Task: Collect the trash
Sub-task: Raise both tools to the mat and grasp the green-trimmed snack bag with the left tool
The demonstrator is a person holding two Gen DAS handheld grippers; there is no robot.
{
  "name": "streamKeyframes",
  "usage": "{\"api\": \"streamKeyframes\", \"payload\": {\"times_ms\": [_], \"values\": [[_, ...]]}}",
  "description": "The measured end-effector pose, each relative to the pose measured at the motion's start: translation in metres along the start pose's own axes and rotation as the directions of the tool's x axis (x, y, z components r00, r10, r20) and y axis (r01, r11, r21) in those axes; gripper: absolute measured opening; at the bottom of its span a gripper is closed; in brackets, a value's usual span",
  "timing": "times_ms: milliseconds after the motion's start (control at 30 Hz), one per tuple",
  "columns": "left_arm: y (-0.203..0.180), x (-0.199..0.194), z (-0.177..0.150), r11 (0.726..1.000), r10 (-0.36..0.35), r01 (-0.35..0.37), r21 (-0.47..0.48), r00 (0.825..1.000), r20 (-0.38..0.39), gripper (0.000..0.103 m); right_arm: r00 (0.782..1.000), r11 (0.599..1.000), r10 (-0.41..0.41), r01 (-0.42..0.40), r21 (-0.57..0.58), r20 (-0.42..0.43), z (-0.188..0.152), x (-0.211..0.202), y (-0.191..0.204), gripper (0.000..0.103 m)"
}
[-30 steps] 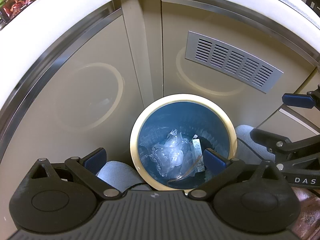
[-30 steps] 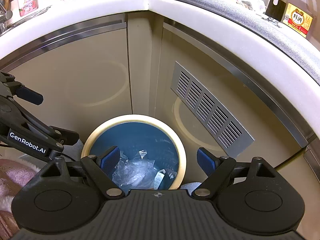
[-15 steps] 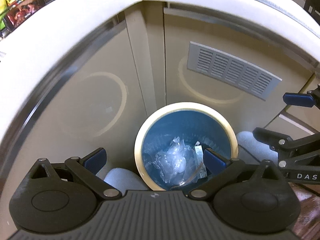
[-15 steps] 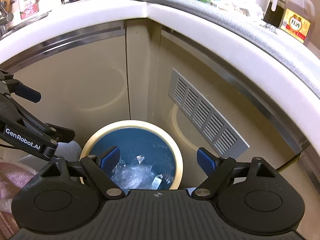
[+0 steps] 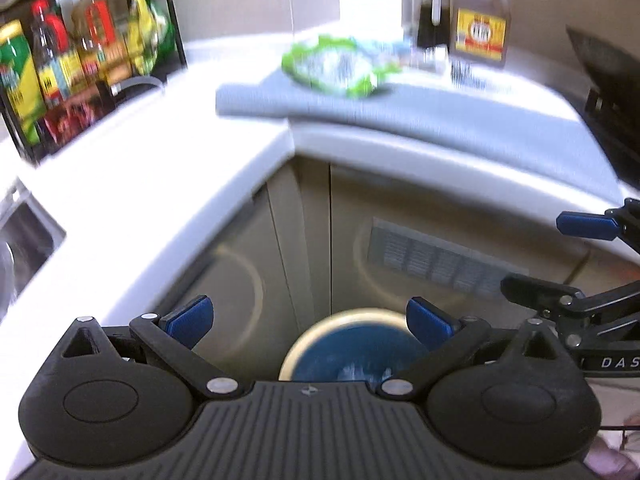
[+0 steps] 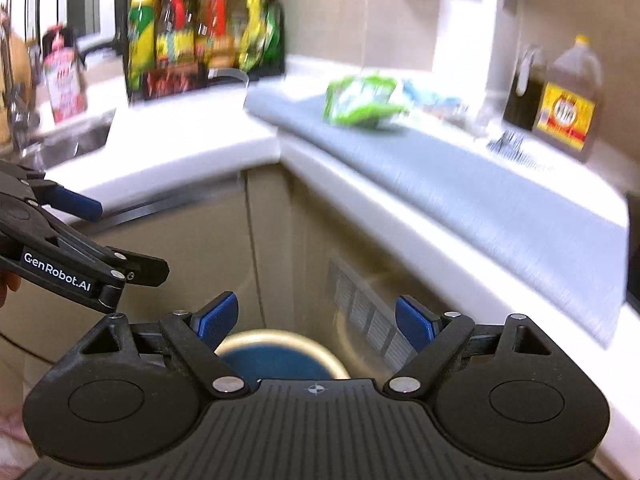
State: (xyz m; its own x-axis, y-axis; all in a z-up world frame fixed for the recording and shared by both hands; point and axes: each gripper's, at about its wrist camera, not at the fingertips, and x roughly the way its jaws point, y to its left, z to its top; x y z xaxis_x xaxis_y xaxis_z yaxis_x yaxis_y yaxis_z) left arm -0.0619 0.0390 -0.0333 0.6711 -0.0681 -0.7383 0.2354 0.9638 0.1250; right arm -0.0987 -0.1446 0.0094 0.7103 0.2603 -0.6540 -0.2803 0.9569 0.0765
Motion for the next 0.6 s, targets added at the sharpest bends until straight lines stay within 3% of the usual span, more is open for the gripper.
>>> {"api": "streamKeyframes", "payload": {"times_ms": [200, 367, 600], "values": [[-0.005, -0.013, 0.046, 1.0, -0.011, 0.01, 0.019, 0.996, 0.093, 0.103, 0.995, 0.996, -0.081, 0.078, 0.052, 0.057, 0.026, 0.001, -0.033, 0.089], [-0.013, -0.002, 0.084, 0.999, -0.008, 0.004, 0.034, 0.993, 0.117, 0.103, 0.987, 0.984, -0.136, 0.126, 0.124, 0.081, 0.044, 0.012, -0.061, 0.089], [-0.005, 0.025, 0.149, 0.99, -0.067, 0.086, -0.113, 0.985, 0.161, 0.103, 0.97, 0.967, -0.208, 0.184, 0.176, 0.129, 0.072, 0.032, -0.096, 0.09]]}}
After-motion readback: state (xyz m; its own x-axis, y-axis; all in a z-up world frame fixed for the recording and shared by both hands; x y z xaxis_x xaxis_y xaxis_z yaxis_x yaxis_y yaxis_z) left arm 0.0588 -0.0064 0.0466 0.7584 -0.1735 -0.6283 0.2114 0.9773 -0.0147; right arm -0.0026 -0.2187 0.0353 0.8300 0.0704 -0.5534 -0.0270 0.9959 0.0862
